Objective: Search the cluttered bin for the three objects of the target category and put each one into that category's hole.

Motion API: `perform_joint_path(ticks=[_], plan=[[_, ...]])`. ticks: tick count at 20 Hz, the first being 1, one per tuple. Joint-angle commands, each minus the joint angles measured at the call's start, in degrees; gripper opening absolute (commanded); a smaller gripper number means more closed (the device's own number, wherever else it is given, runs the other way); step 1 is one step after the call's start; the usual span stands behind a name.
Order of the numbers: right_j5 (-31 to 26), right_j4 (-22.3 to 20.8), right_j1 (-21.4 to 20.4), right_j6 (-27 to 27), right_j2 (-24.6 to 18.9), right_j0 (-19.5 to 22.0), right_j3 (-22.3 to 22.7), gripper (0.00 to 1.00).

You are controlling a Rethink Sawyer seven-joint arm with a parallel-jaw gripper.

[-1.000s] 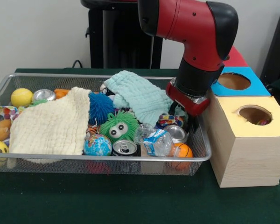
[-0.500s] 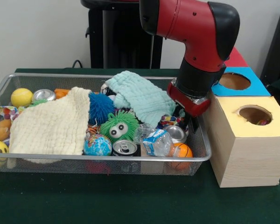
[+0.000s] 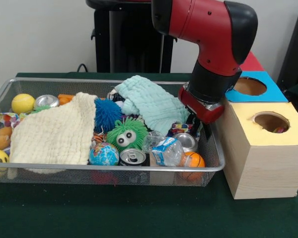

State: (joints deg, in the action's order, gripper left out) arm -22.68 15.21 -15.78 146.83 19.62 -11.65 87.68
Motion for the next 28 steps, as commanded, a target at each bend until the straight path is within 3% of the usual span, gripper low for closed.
perform_joint_path(ticks=[1,4,9,12,21,28], plan=[[-3.3,2.0,8.1,8.4,-5.1,-0.7,-1.0,0.0],[-0.5,1.5,4.1,6.9,-5.7,1.4,1.1,0.0],[-13.0,0.1,-7.3,1.1,-4.8,5.8,0.2,0.0],[-19.4,-1.3,-10.7,-1.5,-4.3,6.8,-1.5,0.0],[-31.5,-4.5,-15.5,-5.2,-5.3,8.6,-6.3,0.0],[-31.1,-5.4,-17.4,-5.2,-6.7,9.8,-5.4,0.0]])
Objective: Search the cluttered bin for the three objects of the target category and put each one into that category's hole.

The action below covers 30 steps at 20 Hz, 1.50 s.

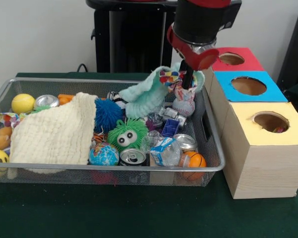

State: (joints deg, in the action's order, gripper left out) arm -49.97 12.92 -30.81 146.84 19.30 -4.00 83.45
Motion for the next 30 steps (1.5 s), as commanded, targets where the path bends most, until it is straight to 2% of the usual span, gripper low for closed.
perform_joint_path(ticks=[1,8,12,13,20,22,26,29,30], plan=[[-3.6,-3.2,-2.2,-5.4,-6.6,2.3,-1.2,0.0],[-3.0,-4.0,-1.5,-6.1,-7.7,3.7,-1.0,0.0],[-0.3,-5.3,-1.9,-6.3,-7.4,3.1,-0.2,0.0],[0.3,-5.5,-2.0,-6.2,-7.5,3.1,0.1,1.0],[2.6,-5.7,-3.1,-3.9,-8.5,3.8,2.7,1.0],[2.8,-5.2,-4.1,-2.1,-8.4,3.3,5.2,1.0],[9.0,-5.2,-6.2,0.8,-7.7,1.8,11.2,1.0],[11.4,-3.5,-6.0,2.7,-8.7,2.0,13.7,1.0],[13.1,-4.0,-5.1,2.7,-8.8,2.1,13.3,1.0]])
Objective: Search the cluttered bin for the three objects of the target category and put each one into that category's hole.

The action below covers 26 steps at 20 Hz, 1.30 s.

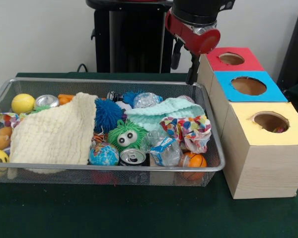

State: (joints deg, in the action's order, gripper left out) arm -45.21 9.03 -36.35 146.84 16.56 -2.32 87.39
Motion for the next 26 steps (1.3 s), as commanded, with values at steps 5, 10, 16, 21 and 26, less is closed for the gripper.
perform_joint_path(ticks=[5,10,16,21,26], plan=[[4.1,-0.9,3.7,1.4,-6.5,0.7,3.6,1.0],[-1.3,-2.1,8.7,0.8,-6.1,0.5,-5.9,1.0],[-6.3,-1.2,14.0,3.0,-5.6,0.1,-14.5,1.0],[-8.3,-0.2,15.9,5.5,-4.9,-0.9,-18.6,1.0],[-10.0,1.0,16.2,6.7,-5.0,-1.2,-20.1,1.0]])
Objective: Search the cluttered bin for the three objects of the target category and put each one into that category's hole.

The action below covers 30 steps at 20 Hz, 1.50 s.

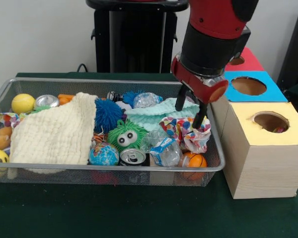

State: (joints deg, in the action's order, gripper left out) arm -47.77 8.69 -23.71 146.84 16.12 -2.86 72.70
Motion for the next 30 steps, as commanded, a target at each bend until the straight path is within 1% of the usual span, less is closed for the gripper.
perform_joint_path(ticks=[1,4,8,11,16,20,23,28,30], plan=[[-7.5,1.5,3.7,6.8,-4.6,-0.7,-5.6,1.0],[-7.4,1.8,4.3,7.1,-4.6,-1.0,-6.0,1.0],[-6.4,2.5,4.2,8.1,-4.7,-2.0,-4.0,1.0],[-2.1,3.2,4.7,9.6,-4.6,-3.2,-1.2,1.0],[6.2,3.4,6.0,10.0,-5.2,-4.1,3.6,1.0],[9.1,3.3,5.9,9.6,-4.9,-4.3,5.7,1.0],[9.5,3.8,4.9,8.9,-5.1,-4.0,7.3,1.0],[8.1,2.8,4.6,6.6,-4.0,-2.9,6.9,1.0],[8.2,2.8,4.3,5.4,-4.6,-1.9,7.5,1.0]])
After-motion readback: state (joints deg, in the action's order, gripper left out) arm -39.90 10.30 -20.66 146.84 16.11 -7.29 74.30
